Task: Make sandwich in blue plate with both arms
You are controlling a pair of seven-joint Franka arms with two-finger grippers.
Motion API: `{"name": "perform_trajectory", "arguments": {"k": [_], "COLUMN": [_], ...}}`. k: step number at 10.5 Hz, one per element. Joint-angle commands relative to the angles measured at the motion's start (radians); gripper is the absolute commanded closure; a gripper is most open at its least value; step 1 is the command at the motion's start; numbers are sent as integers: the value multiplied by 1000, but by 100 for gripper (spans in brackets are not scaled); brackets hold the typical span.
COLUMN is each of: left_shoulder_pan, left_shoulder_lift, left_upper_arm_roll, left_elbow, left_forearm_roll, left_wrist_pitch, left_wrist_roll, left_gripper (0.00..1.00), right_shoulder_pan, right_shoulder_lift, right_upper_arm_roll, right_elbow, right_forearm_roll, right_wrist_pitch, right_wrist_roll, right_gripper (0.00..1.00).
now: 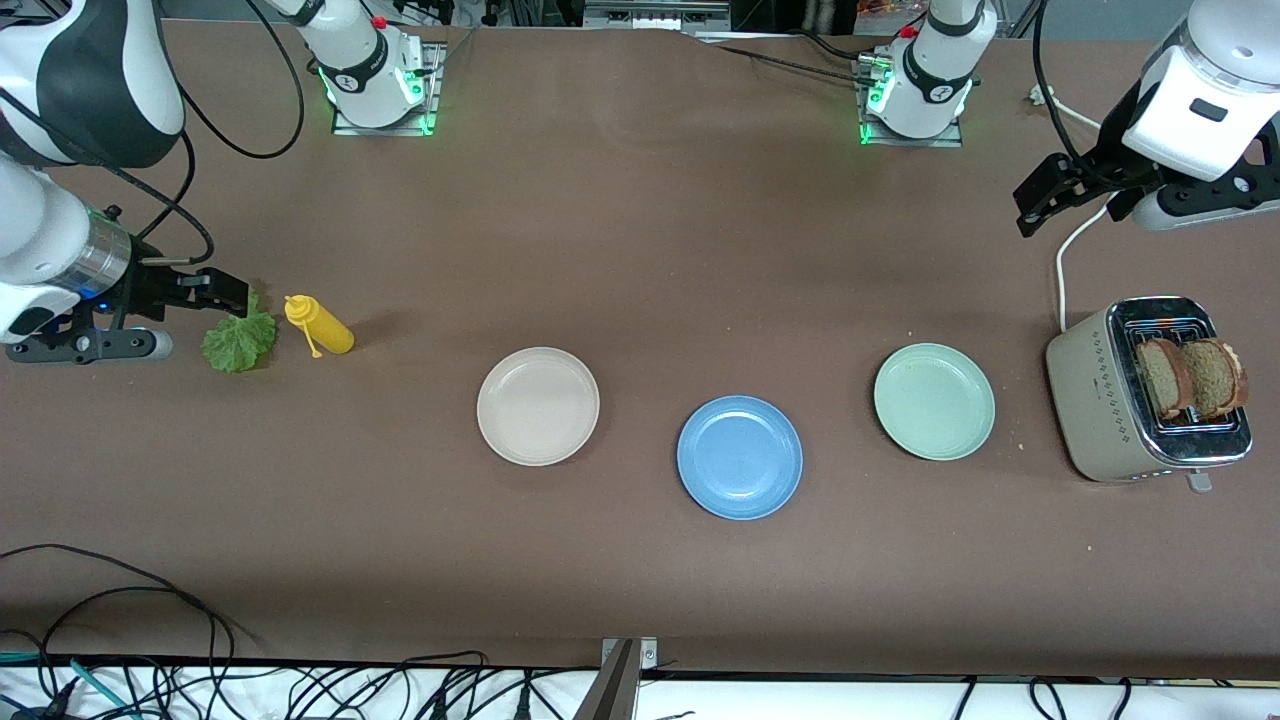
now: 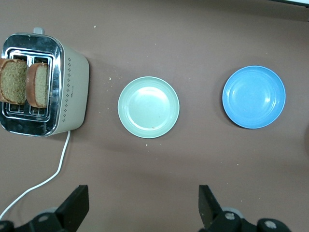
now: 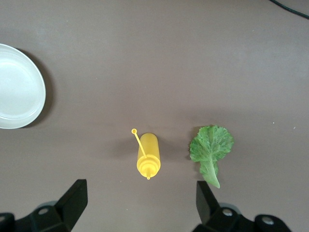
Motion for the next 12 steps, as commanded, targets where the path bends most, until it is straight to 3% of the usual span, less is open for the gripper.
{"name": "perform_trajectory", "arguments": {"k": [1,12], "left_shoulder_pan": [39,56], "left_shoulder_lift": [25,41], "left_upper_arm_roll": [23,20], "left_elbow": [36,56], "left_forearm_roll": [-25,-18], "left_wrist_pitch": [-18,-18], "left_wrist_roll": [17,16], "left_gripper": [0,0], "right_shoulder_pan": [-3,-3], "right_shoulder_lift": [7,7], "right_upper_arm_roll": [7,7], "right_elbow": [21,21], "right_forearm_roll": [-6,-6], "right_wrist_pitch": [-9,-9], "right_wrist_roll": [16,17], "right_gripper": [0,0]}}
